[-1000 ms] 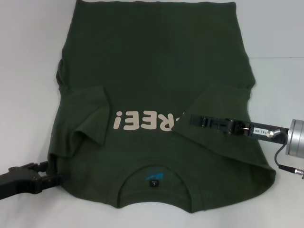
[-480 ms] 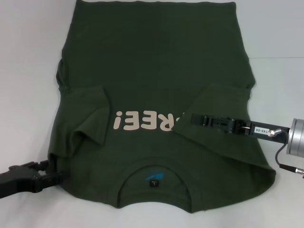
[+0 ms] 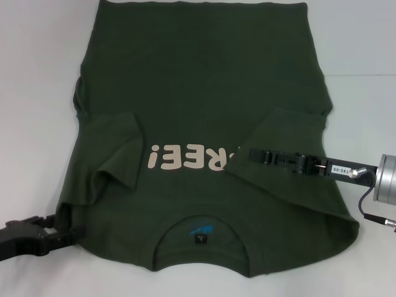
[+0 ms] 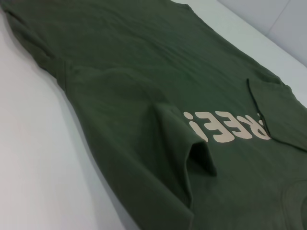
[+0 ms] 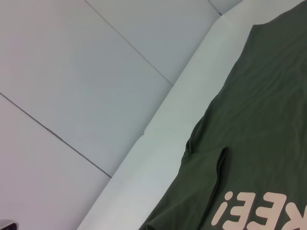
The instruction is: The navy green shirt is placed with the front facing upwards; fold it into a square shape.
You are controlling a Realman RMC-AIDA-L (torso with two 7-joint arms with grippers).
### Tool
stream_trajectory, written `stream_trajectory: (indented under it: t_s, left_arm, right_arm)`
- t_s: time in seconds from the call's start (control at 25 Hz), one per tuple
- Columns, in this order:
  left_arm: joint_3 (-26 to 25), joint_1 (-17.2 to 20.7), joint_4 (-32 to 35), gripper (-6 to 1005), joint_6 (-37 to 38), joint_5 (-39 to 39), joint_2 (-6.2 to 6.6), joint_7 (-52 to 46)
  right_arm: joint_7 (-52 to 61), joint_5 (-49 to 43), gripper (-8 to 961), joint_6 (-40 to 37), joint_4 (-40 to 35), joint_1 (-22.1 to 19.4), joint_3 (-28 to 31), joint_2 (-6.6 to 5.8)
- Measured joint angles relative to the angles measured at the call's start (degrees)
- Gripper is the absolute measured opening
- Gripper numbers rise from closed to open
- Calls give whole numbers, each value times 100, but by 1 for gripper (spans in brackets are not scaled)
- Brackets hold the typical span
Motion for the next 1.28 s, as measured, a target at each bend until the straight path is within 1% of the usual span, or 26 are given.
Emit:
stream_trajectory:
  t_s: [0.44, 0.64, 0.92, 1.12, 1.28]
  left_arm:
    - [-12, -6, 6, 823, -7, 4, 2, -17]
    - [-8, -10, 19, 777, -25, 6, 19, -114]
    - [56, -54, 66, 555, -237, 191, 7, -312]
    - [37, -85, 66, 319, -242, 196, 5, -320]
    - [48, -102, 66, 221, -244, 192, 2, -323]
  right_arm:
    - [1, 0, 926, -1, 0, 0, 0, 0]
    - [3, 0, 926, -1, 0, 0, 0, 0]
    - [2, 2, 926, -2, 0, 0, 0, 0]
    - [4, 13, 926, -2, 0, 0, 0, 0]
    - [6, 18, 926, -2, 0, 0, 0, 0]
